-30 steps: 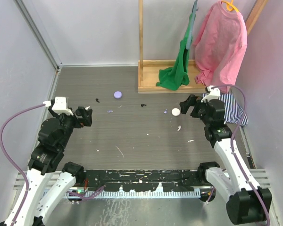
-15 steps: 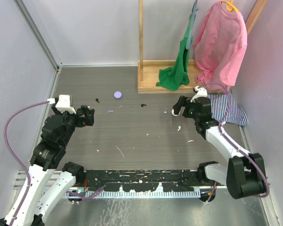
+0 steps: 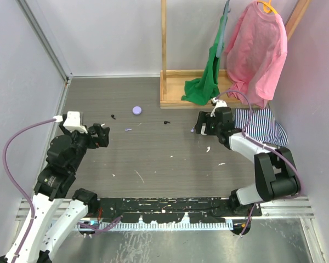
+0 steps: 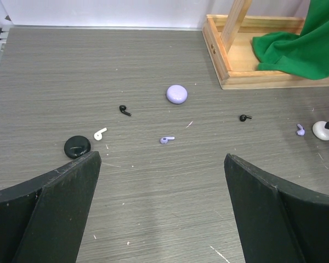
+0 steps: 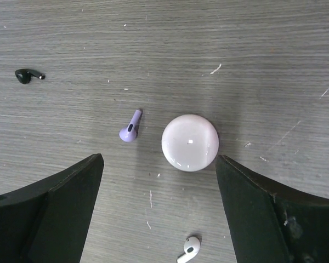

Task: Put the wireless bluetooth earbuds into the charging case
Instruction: Pick up the charging case at the center of the board.

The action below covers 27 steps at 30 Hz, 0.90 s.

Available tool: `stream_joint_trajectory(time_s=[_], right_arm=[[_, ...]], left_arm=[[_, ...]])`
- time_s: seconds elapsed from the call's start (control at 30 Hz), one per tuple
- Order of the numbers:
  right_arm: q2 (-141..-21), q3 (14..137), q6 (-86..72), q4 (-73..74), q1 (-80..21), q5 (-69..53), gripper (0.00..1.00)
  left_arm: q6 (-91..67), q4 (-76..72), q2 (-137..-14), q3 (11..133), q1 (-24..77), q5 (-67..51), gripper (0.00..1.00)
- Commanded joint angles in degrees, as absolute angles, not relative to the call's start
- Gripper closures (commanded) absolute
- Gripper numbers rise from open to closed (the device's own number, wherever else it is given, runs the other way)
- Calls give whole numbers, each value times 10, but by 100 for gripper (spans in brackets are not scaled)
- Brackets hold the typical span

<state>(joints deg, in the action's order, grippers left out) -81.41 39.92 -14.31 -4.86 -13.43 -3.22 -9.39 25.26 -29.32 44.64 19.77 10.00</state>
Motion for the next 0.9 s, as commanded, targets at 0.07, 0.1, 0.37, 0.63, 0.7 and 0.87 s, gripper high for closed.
stream_joint_trajectory(time_s=[0.07, 0.1, 0.37, 0.63, 0.7, 0.87], right_arm=[[-848, 453, -119, -42, -144, -10, 12], [-854, 456, -118, -37, -145, -6, 13], [-891, 475, -109, -7, -147, -9, 14], [-917, 497, -90, 17, -148, -16, 17], [-920, 500, -85, 20, -147, -20, 19], [-929, 507, -72, 34, -148, -14, 23]], left_arm=[[-91, 224, -271, 458, 196, 92, 2], [-91, 224, -271, 457, 197, 92, 2], [-91, 225, -270, 459, 206, 90, 2], [-90, 224, -277, 459, 206, 88, 2], [-90, 225, -279, 459, 206, 87, 2], [-89, 226, -281, 460, 205, 86, 2]])
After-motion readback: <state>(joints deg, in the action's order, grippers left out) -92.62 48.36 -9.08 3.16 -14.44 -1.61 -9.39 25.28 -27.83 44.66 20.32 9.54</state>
